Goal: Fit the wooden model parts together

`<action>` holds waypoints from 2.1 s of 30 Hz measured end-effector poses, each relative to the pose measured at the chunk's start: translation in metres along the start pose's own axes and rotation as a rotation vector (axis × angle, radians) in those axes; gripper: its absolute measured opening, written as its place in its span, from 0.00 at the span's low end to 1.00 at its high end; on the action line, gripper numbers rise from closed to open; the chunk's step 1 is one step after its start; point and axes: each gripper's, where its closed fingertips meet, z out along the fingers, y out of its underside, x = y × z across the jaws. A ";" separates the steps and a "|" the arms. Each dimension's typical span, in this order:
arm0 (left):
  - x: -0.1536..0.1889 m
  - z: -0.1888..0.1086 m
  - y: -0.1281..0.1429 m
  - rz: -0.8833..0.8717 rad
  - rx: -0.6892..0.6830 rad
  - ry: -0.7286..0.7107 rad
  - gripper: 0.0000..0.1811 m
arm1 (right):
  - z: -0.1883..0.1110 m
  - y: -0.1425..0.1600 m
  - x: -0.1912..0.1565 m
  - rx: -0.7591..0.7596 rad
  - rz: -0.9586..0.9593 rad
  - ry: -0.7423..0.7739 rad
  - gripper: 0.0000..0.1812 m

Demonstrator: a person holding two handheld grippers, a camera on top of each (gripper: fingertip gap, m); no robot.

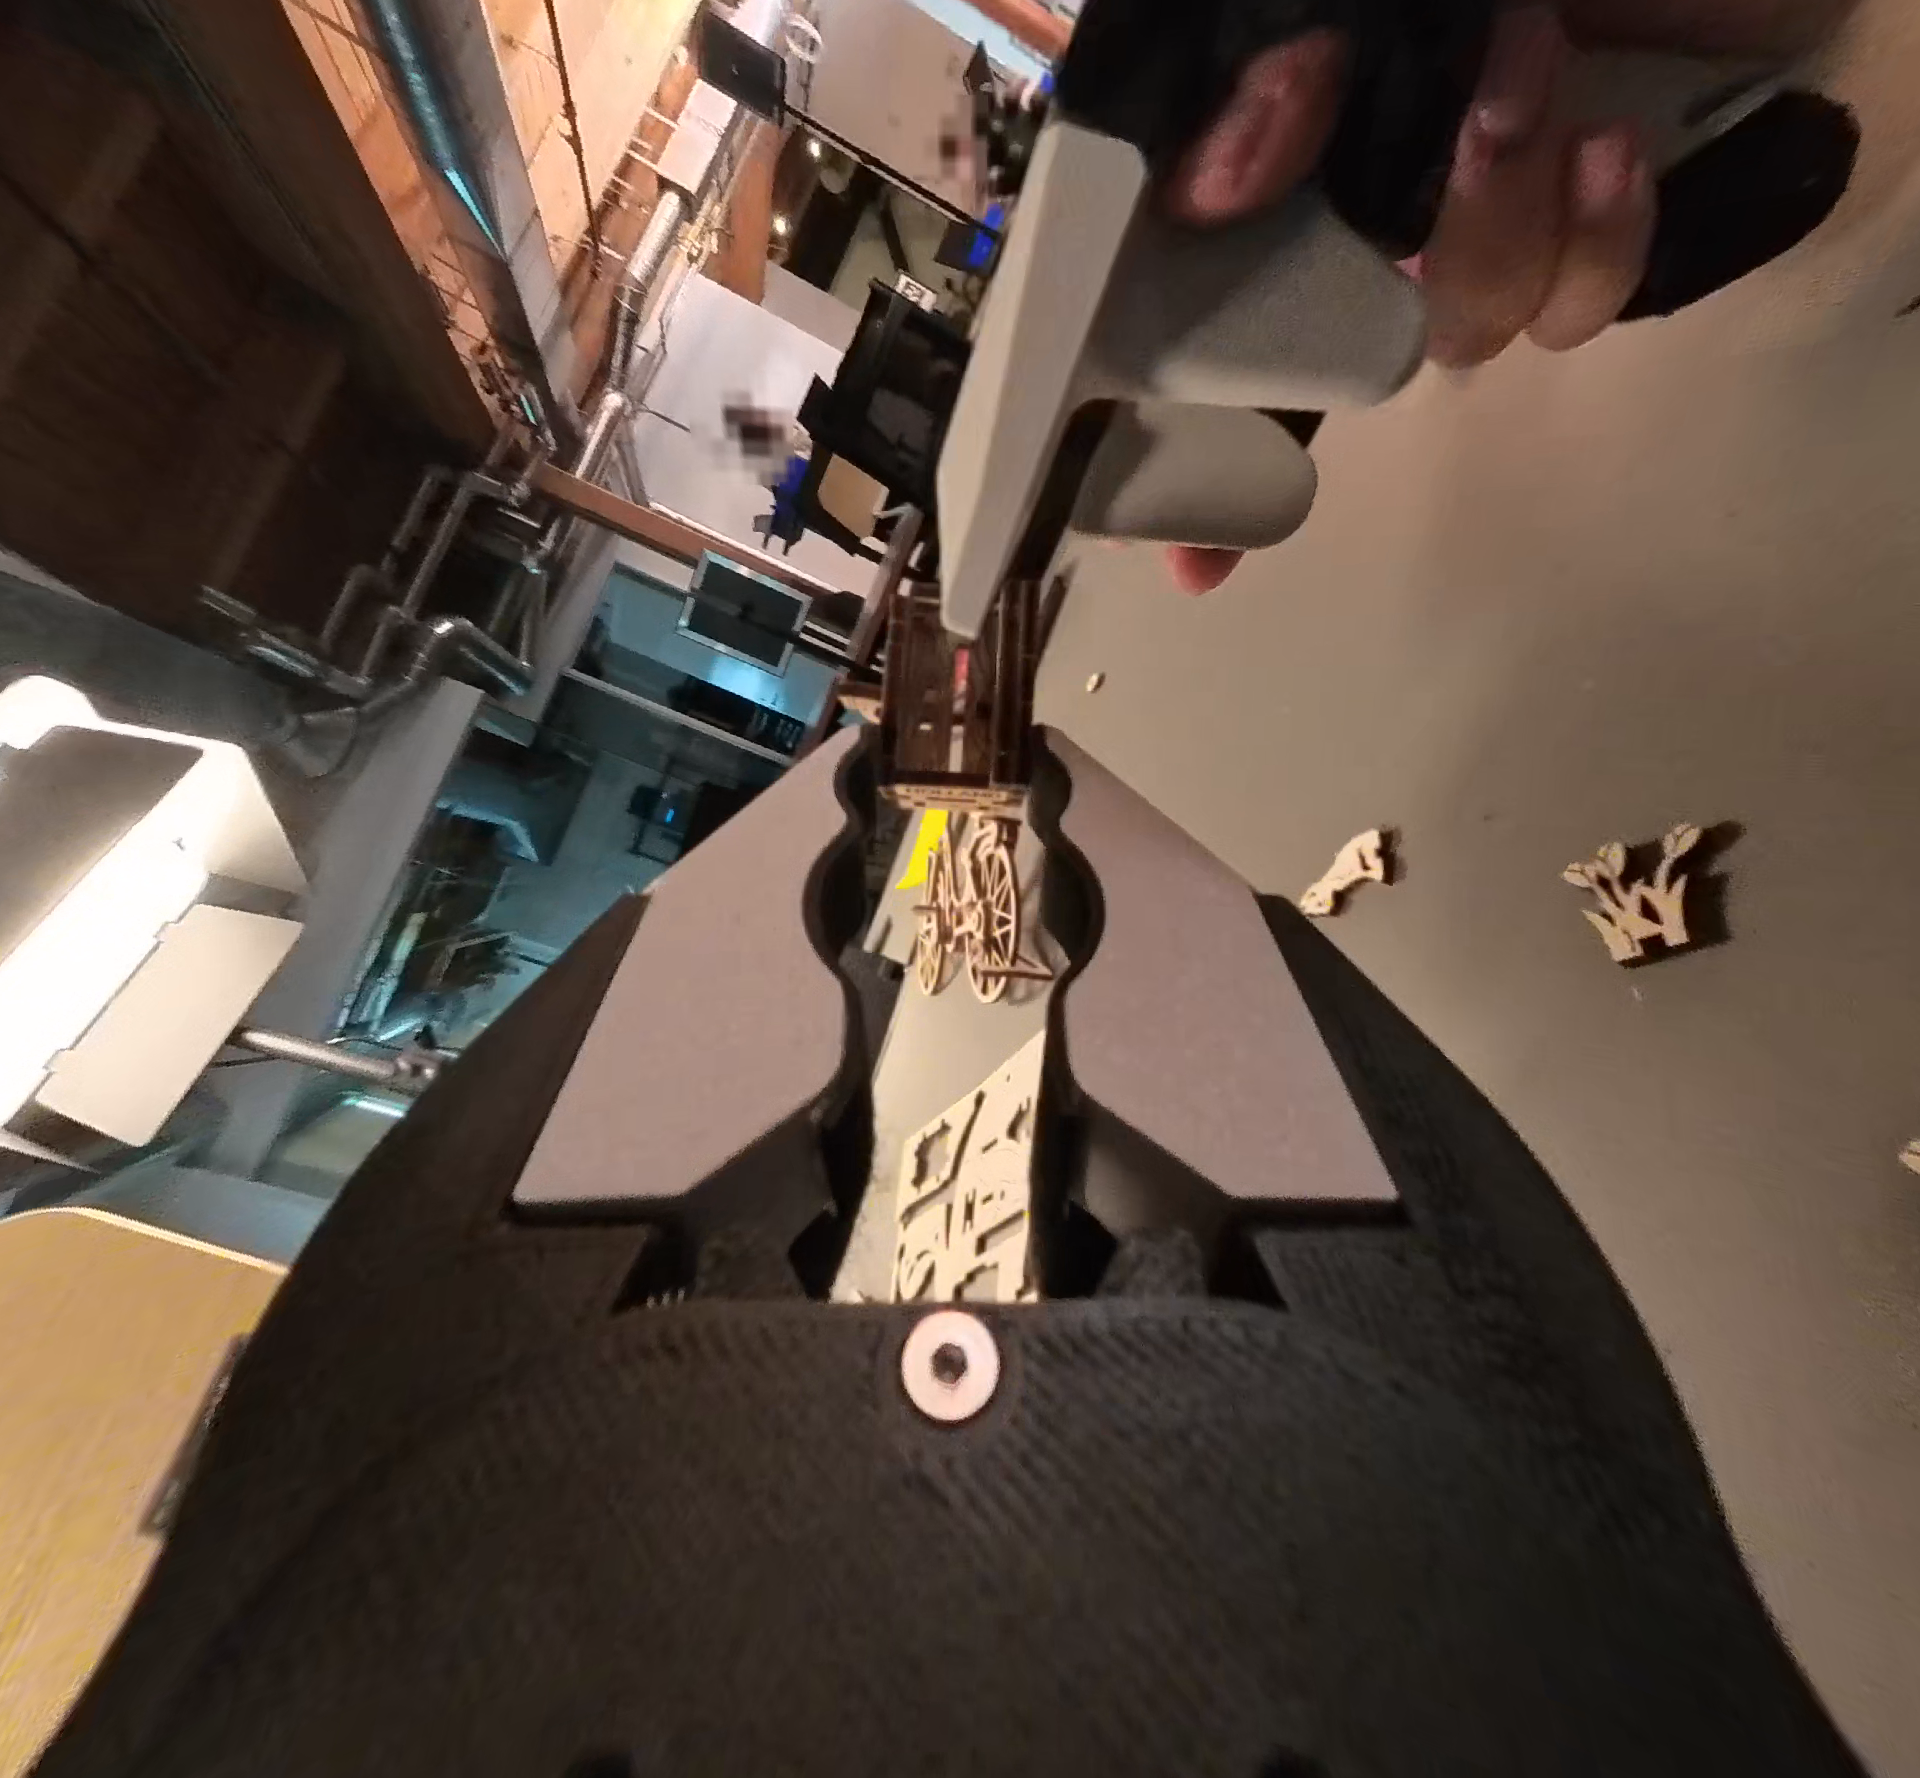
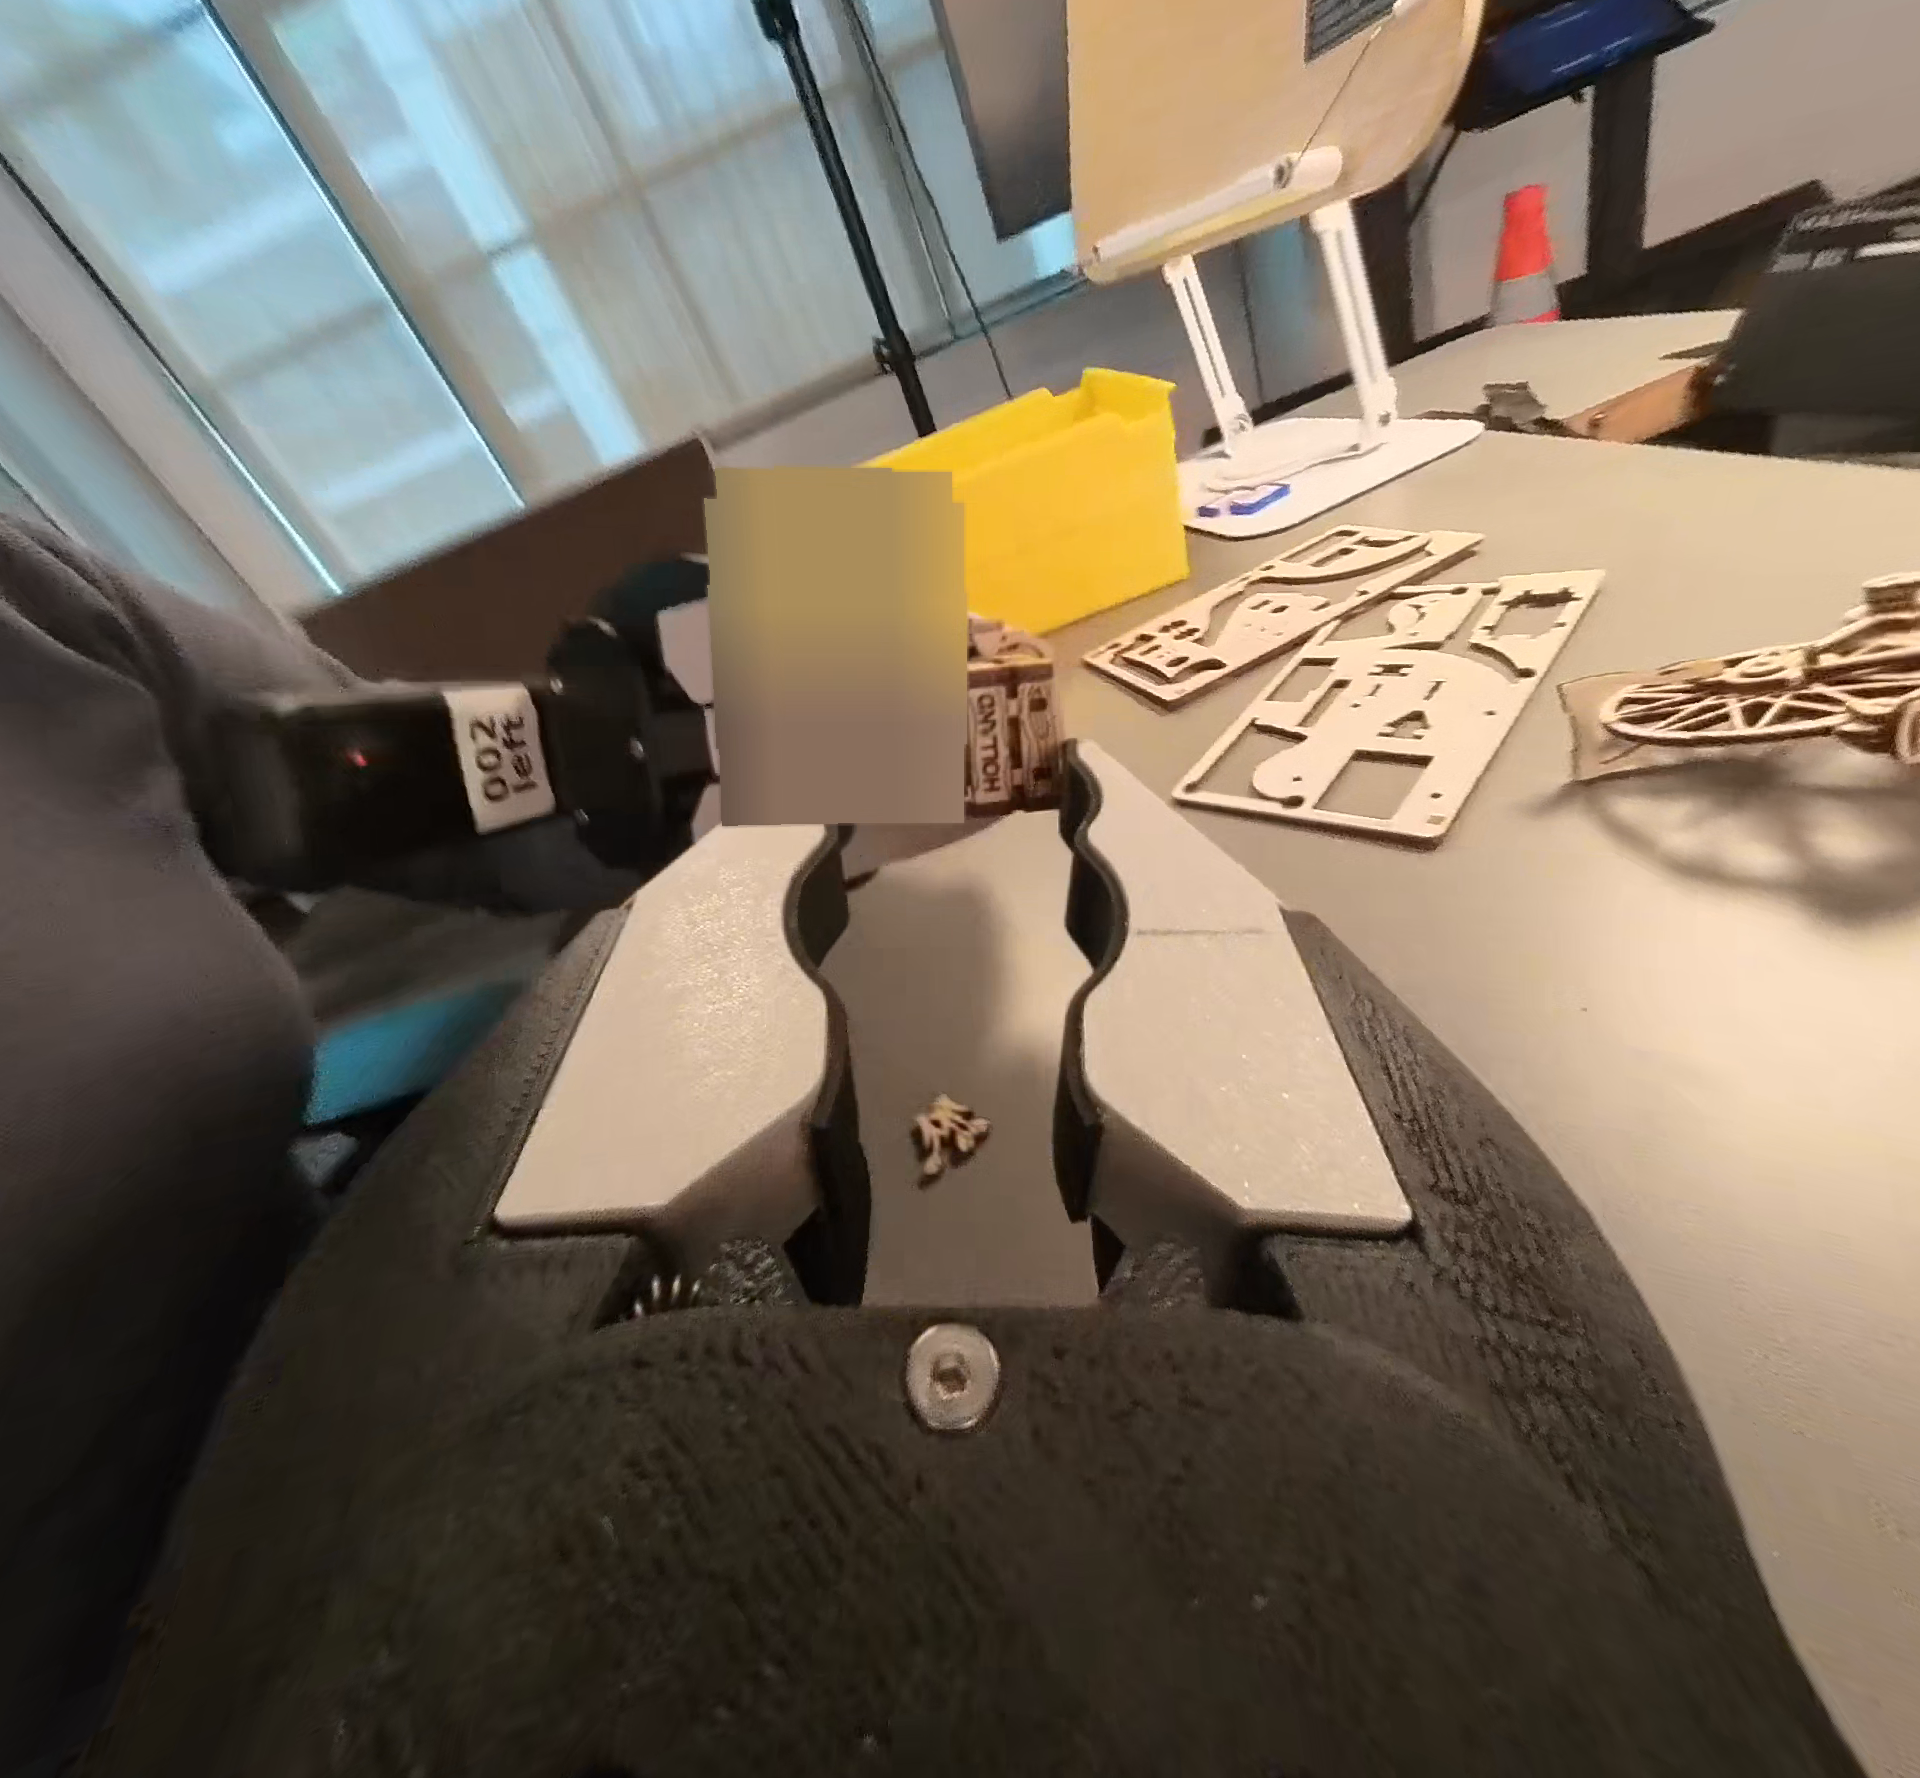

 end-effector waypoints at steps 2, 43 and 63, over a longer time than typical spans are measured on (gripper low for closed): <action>0.001 -0.001 -0.002 0.005 0.008 -0.007 0.15 | -0.002 -0.001 0.000 0.005 0.038 -0.015 0.18; 0.021 0.011 0.033 -0.204 -0.123 0.152 0.34 | -0.040 0.030 0.060 -0.761 -1.969 0.549 0.14; 0.028 0.003 0.003 -0.586 0.046 0.339 0.32 | -0.068 0.047 0.085 -0.454 0.072 0.531 0.14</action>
